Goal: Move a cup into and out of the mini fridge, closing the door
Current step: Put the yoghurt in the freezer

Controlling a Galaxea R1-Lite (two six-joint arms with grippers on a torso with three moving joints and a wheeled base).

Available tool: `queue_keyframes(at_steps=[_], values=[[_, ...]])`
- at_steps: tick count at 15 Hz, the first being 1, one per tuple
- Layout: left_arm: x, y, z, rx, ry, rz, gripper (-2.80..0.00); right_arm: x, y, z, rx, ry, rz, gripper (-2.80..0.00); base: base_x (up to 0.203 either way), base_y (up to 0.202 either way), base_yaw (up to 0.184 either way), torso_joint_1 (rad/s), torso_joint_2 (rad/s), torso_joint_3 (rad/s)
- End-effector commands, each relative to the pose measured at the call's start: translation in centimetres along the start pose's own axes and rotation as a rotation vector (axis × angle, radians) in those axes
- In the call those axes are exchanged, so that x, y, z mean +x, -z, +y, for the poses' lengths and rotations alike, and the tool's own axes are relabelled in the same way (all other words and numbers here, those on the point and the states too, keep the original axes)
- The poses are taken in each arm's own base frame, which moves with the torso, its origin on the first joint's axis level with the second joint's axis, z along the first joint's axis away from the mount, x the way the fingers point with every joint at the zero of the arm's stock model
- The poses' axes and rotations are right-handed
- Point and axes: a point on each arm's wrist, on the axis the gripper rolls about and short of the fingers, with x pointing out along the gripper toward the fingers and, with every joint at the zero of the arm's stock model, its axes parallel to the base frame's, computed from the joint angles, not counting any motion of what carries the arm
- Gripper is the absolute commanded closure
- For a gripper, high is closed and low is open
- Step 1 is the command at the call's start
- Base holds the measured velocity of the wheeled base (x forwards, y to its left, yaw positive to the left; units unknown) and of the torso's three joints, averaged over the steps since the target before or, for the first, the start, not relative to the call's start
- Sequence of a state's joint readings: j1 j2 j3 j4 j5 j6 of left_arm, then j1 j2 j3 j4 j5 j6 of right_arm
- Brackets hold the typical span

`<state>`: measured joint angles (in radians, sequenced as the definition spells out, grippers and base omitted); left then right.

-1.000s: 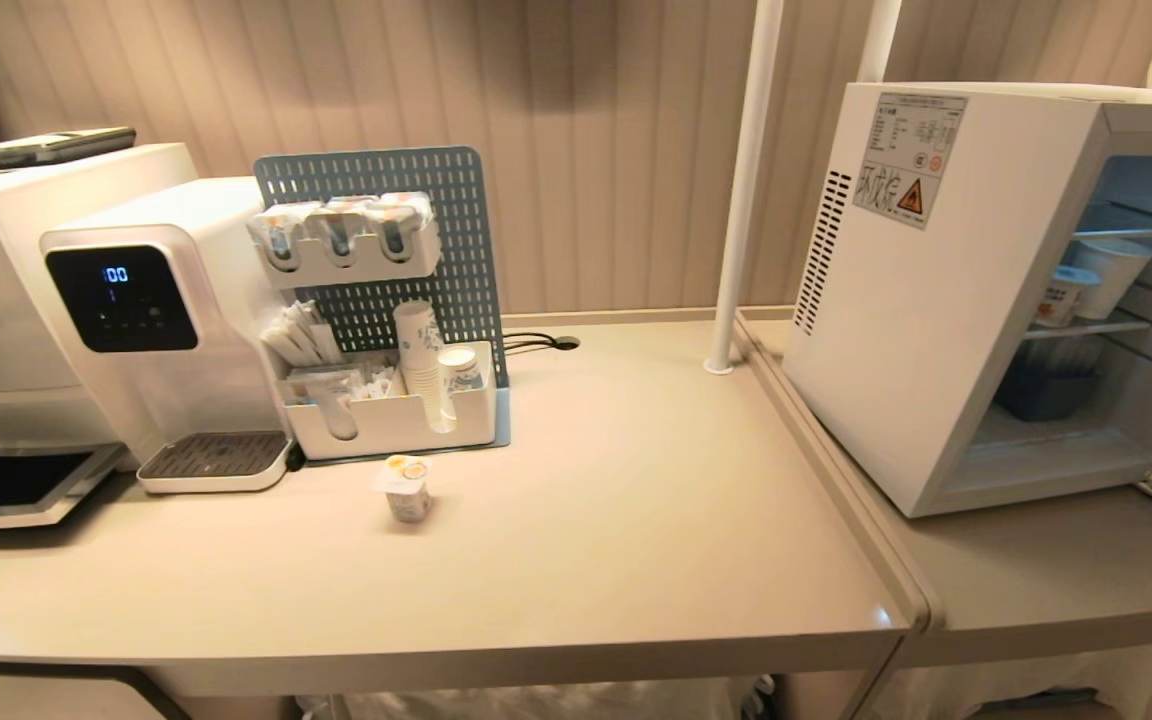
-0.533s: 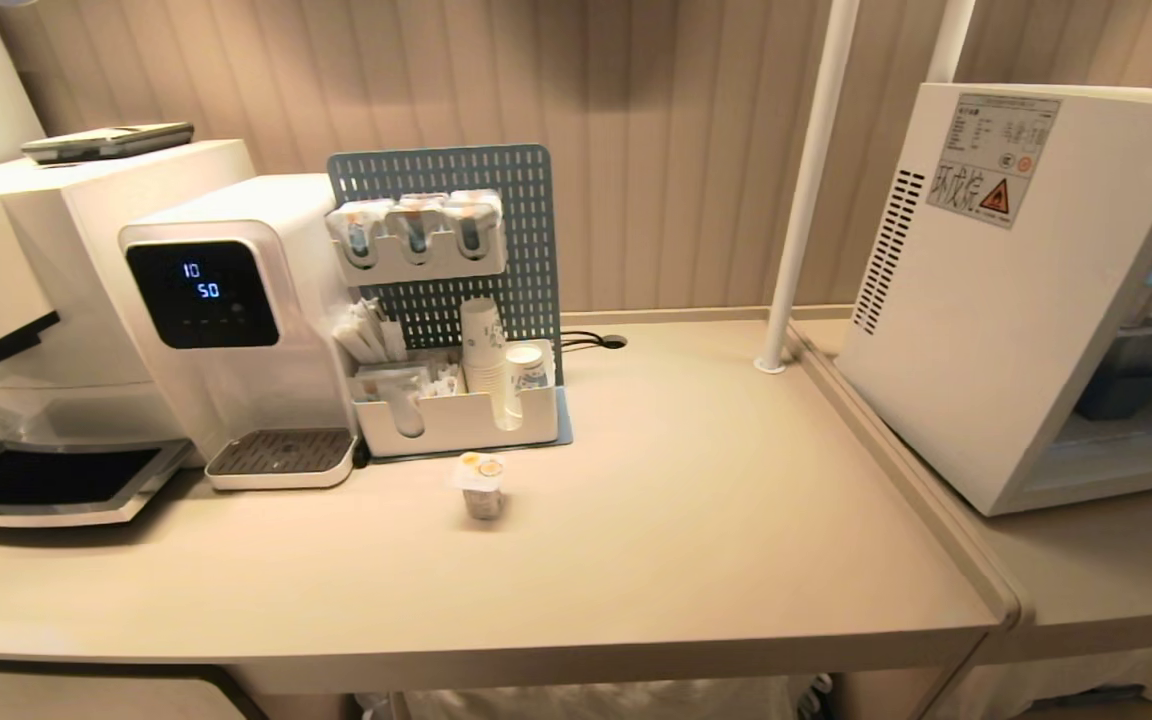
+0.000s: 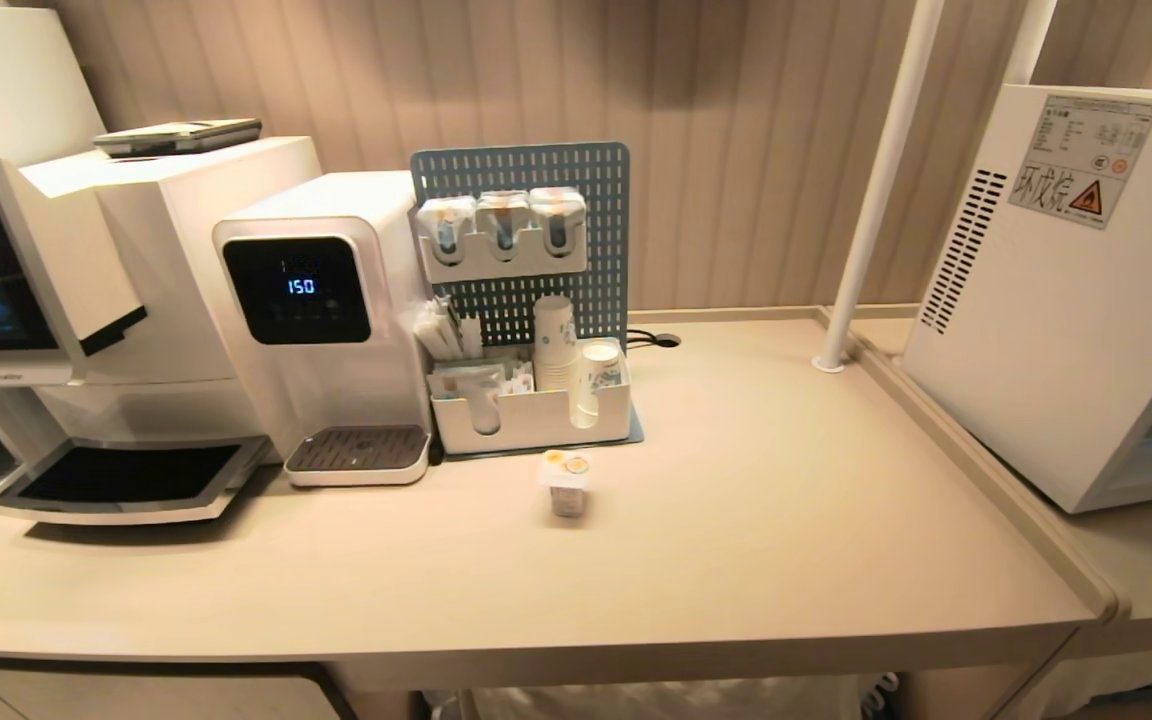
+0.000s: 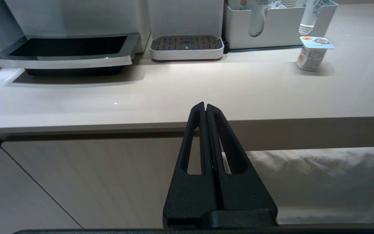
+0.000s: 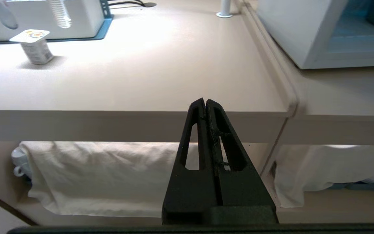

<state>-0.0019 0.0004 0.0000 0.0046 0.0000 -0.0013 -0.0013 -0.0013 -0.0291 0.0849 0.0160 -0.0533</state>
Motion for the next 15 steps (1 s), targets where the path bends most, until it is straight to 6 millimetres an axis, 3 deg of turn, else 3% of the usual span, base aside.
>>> queue_keyframes(at_steps=[1, 8, 11, 13, 15], values=[[0.0, 0.0, 0.0, 0.0, 0.0, 0.001, 0.0, 0.0, 0.0, 0.0, 0.0, 0.001, 0.002, 0.0, 0.0, 0.193, 0.004, 0.001, 0.0, 0.002], [0.0, 0.0, 0.0, 0.0, 0.0, 0.001, 0.0, 0.0, 0.0, 0.0, 0.017, 0.002, 0.004, 0.0, 0.0, 0.186, 0.001, 0.001, 0.0, 0.003], [0.0, 0.0, 0.0, 0.0, 0.0, 0.001, 0.0, -0.1, -0.2, 0.0, 0.048, 0.018, -0.007, 0.0, 0.0, 0.033, 0.001, 0.002, 0.0, 0.001], [0.0, 0.0, 0.0, -0.002, 0.0, 0.001, 0.0, -1.2, -3.3, -0.2, 0.055, 0.022, -0.099, 0.0, 0.0, 0.0, 0.0, 0.0, 0.0, 0.0], [0.0, 0.0, 0.0, 0.0, 0.0, 0.001, 0.0, -3.0, -8.5, -0.4, 0.067, 0.015, -0.168, 0.0, 0.0, 0.0, 0.0, 0.0, 0.0, 0.0]])
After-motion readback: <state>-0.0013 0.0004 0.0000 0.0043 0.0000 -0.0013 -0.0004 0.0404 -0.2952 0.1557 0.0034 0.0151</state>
